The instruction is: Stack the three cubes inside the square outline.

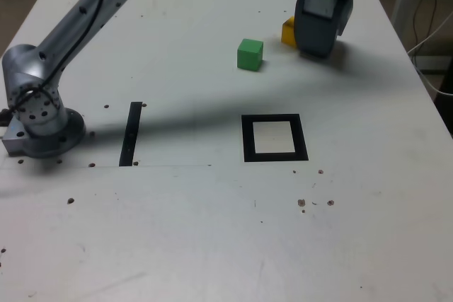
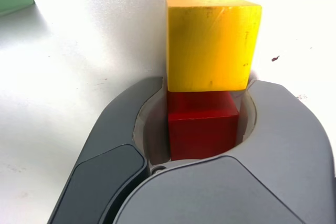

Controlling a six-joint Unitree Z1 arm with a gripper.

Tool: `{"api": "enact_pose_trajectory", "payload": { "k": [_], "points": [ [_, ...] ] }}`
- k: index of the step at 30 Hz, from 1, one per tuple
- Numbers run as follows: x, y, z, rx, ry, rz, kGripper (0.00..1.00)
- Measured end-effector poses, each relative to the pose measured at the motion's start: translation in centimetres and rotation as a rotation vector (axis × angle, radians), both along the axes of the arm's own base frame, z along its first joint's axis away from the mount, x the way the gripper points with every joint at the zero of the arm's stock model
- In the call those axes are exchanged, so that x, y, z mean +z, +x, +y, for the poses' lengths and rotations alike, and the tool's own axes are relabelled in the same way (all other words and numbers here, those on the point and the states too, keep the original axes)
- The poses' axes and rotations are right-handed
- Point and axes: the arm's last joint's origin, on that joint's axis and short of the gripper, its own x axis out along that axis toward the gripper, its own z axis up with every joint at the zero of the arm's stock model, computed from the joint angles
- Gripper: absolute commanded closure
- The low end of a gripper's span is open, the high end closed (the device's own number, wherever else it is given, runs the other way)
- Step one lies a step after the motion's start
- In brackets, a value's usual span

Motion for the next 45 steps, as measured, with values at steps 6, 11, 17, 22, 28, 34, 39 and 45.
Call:
{"api": "enact_pose_trajectory", "payload": {
  "k": [6, 11, 17, 22, 28, 34, 39, 45],
  "points": [
    [0.1, 0.0, 0.0, -0.002, 0.012, 0.003, 0.78],
    [0.3, -0.3, -0.2, -0.017, 0.006, 0.019, 0.78],
    [2.8, -0.7, -1.8, -0.065, 0.022, 0.011, 0.78],
    [6.0, -2.1, -3.9, -0.123, 0.04, 0.007, 0.77],
    [8.0, -4.2, -6.8, -0.238, 0.023, 0.026, 0.78],
    [8.1, -6.5, -9.8, -0.476, -0.075, 0.039, 0.78],
    [8.1, -8.8, -13.0, -0.657, -0.08, 0.036, 0.78],
    [6.9, -11.7, -16.2, -0.859, -0.1, 0.054, 0.78]
  ]
}}
